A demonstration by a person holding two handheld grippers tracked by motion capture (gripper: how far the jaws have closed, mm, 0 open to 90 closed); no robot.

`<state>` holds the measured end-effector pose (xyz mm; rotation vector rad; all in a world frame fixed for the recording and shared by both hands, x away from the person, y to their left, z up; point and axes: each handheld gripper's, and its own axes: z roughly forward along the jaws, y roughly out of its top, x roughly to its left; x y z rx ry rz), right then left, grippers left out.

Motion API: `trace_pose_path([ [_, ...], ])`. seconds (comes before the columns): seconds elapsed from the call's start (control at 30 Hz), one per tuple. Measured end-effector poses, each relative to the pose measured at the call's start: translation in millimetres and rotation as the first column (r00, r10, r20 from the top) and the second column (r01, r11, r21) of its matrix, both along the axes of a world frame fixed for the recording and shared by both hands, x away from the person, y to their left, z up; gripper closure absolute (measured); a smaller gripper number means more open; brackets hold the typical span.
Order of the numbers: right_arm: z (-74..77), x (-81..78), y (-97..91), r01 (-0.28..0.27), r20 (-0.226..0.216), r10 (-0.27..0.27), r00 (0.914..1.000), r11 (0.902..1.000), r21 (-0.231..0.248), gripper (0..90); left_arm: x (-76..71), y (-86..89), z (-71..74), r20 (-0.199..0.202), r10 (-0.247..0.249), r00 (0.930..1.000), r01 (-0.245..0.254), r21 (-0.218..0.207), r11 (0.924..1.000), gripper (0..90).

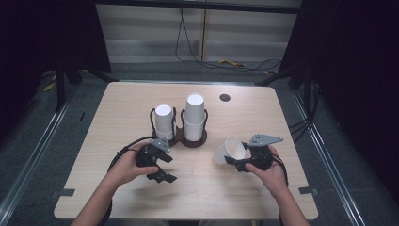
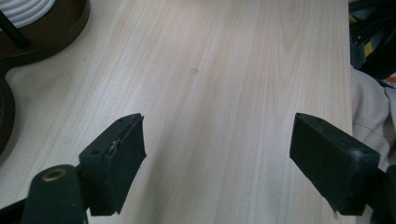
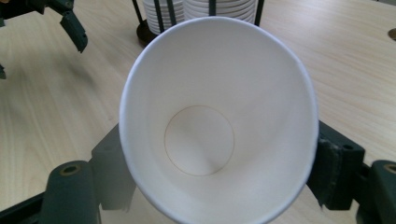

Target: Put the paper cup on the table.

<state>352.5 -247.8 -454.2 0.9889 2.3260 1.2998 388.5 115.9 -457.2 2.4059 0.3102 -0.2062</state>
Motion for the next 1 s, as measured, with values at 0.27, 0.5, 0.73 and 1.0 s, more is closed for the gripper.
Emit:
trace_pose_path([
  [0.27,0.7,11.2,-7.7,0.068,-0.007,-0.068,0.9977,0.9975,-0.021,23.2,0.8,2.9,-2.2,0.001,0.015,0.9999,-0.015,0.003,0.9999,18.4],
  [0.5,0.4,21.6,-13.0,0.118,-0.012,-0.118,0.9929,0.9924,-0.035,23.1,1.8,6.0,-2.6,0.007,0.012,0.9999,-0.012,0.012,0.9999,18.6],
  [0.73,0.3,31.4,-16.0,0.168,-0.024,-0.169,0.9853,0.9846,-0.051,23.1,2.5,8.2,-5.0,0.008,0.013,0.9999,-0.013,0.012,0.9998,18.5],
  [1.0,1.5,42.6,-15.0,0.202,-0.017,-0.204,0.9788,0.9758,-0.083,23.0,2.5,6.4,-4.9,0.015,0.012,0.9998,-0.012,-0.001,0.9999,18.5],
])
